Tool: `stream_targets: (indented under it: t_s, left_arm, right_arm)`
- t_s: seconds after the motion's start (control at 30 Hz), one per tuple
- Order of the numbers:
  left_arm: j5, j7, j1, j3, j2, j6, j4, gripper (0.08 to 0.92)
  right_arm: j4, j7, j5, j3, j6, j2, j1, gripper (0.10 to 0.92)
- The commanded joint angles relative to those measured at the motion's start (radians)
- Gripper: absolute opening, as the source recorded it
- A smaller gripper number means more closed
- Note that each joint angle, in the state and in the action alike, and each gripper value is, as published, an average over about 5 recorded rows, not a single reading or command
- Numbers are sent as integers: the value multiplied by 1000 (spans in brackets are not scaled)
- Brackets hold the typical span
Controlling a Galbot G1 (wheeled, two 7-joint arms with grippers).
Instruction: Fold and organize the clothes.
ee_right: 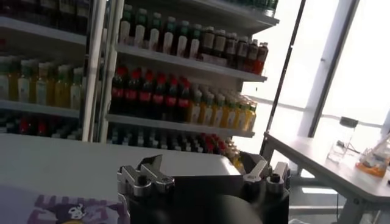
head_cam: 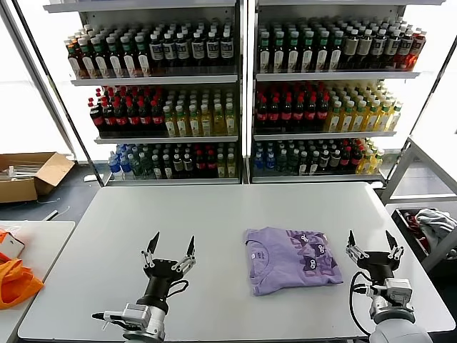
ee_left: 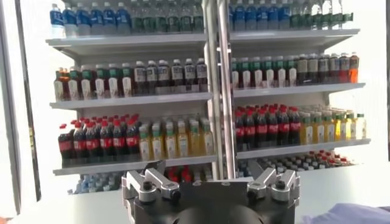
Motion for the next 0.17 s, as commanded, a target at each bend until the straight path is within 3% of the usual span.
stream_targets:
  t_s: [0.03,0.17]
  left_arm:
    - [-98,-1,-9,2,0,9,-1,823]
    - [-85,20,-16,2,1,0,7,823]
  right_arm:
    - [18,-10,-2,-3,-10,6,-7,823]
    - [18,-11,-8,-3,-10,11,-9,823]
